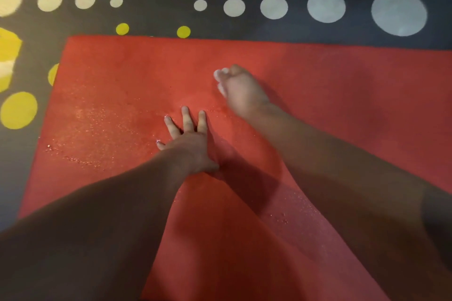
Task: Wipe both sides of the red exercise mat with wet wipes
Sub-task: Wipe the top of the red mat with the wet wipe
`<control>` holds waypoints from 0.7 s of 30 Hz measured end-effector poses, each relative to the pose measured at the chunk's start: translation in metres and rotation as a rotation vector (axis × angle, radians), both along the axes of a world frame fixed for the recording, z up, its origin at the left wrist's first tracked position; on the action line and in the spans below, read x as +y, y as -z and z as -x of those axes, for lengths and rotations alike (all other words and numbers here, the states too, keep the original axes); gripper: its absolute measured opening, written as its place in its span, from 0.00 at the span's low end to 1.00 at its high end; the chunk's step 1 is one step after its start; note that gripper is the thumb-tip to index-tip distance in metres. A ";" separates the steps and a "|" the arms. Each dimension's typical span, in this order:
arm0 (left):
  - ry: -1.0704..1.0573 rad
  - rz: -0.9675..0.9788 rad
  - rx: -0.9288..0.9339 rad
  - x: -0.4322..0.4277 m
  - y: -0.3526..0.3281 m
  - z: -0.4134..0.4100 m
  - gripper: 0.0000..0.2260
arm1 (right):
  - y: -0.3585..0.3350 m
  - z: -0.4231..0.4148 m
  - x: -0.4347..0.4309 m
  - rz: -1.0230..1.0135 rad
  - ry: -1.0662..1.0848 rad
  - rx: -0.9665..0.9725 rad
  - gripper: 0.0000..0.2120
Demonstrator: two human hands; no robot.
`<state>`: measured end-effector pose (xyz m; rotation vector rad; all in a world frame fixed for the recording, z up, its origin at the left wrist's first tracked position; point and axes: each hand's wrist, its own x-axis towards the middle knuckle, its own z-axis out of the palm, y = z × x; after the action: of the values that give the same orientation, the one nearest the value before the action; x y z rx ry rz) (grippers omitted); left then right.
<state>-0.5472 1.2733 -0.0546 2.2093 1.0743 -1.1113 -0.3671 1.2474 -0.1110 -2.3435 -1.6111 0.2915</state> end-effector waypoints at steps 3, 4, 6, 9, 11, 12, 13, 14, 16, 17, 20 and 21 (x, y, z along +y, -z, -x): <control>-0.003 -0.003 0.008 0.000 0.002 -0.001 0.65 | 0.005 -0.019 0.000 -0.068 -0.097 -0.115 0.14; -0.004 -0.003 0.016 -0.001 0.003 -0.001 0.65 | 0.007 -0.038 -0.002 -0.059 0.020 -0.088 0.12; -0.010 0.002 0.032 -0.002 0.004 -0.002 0.65 | 0.012 -0.075 -0.006 -0.029 0.311 -0.148 0.10; -0.024 0.016 0.054 -0.003 0.002 -0.008 0.64 | 0.010 -0.098 -0.012 -0.069 0.551 -0.225 0.10; -0.026 0.019 0.064 -0.001 -0.001 -0.010 0.63 | 0.005 -0.082 0.001 -0.121 0.557 -0.094 0.09; -0.024 0.019 0.069 -0.001 -0.002 -0.010 0.63 | 0.002 -0.069 0.010 -0.161 0.532 0.037 0.08; -0.020 0.018 0.071 0.000 -0.002 -0.010 0.64 | -0.001 -0.055 0.017 -0.148 0.475 0.082 0.07; -0.015 0.016 0.073 -0.001 -0.002 -0.010 0.64 | 0.001 -0.045 0.026 -0.123 0.388 0.102 0.07; -0.009 0.010 0.083 -0.003 -0.001 -0.011 0.65 | -0.001 -0.031 0.035 -0.055 0.184 0.087 0.10; -0.009 0.005 0.089 -0.003 -0.001 -0.011 0.65 | -0.005 -0.032 0.033 -0.021 0.118 0.048 0.11; -0.016 0.004 0.084 -0.003 0.000 -0.010 0.64 | -0.005 -0.066 0.024 0.014 0.109 -0.112 0.18; -0.017 0.009 0.078 -0.002 0.000 -0.010 0.64 | -0.003 -0.082 0.015 0.029 0.176 -0.160 0.19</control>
<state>-0.5369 1.2714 -0.0548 2.1620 1.1163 -1.2020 -0.2848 1.2625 -0.1080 -2.5683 -1.4620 0.0924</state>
